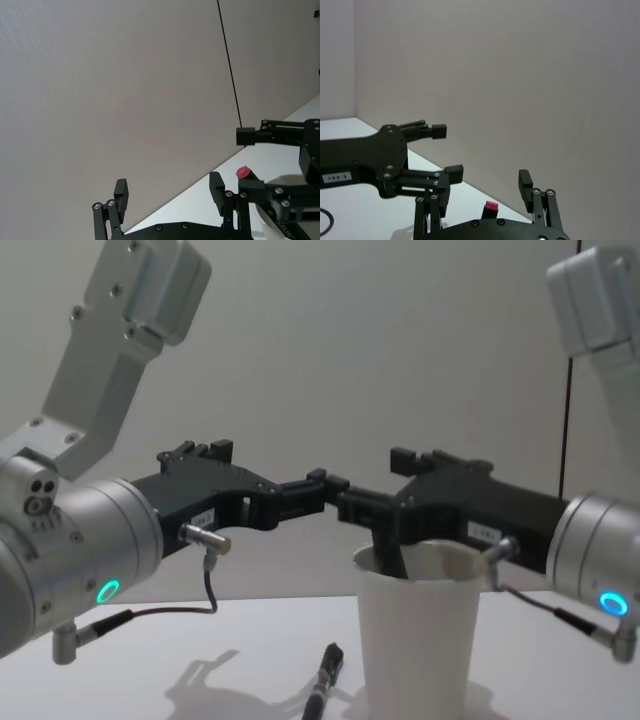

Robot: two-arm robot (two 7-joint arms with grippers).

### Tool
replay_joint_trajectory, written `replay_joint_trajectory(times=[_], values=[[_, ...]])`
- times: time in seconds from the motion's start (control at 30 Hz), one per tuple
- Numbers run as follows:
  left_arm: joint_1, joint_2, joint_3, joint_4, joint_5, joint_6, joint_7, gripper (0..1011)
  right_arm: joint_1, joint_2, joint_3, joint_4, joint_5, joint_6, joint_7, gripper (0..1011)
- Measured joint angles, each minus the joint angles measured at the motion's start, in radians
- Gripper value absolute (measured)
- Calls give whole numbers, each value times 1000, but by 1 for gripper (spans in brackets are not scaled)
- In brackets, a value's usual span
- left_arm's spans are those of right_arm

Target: Place the pen into the pen holder.

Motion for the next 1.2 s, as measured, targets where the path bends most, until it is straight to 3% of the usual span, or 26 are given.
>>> replay_joint_trajectory(times=[0.2,0.4,0.73,0.83,0.87,1.0,1.2], values=[[0,0,0,0,0,1,0,1001,-3,17,16,-55,43,3,5,997],[0,0,0,0,0,1,0,1001,-6,56,58,-127,120,11,2,1001],[0,0,0,0,0,1,0,1001,-24,160,163,-230,289,20,-35,1001],[0,0,0,0,0,1,0,1001,-33,203,207,-255,363,23,-57,1001],[0,0,0,0,0,1,-1,1001,-33,203,207,-255,363,23,-57,1001],[0,0,0,0,0,1,-1,1001,-44,260,267,-279,449,26,-85,1001],[4,3,-1,-2,0,12,-5,1001,-54,312,323,-301,536,32,-115,1001]])
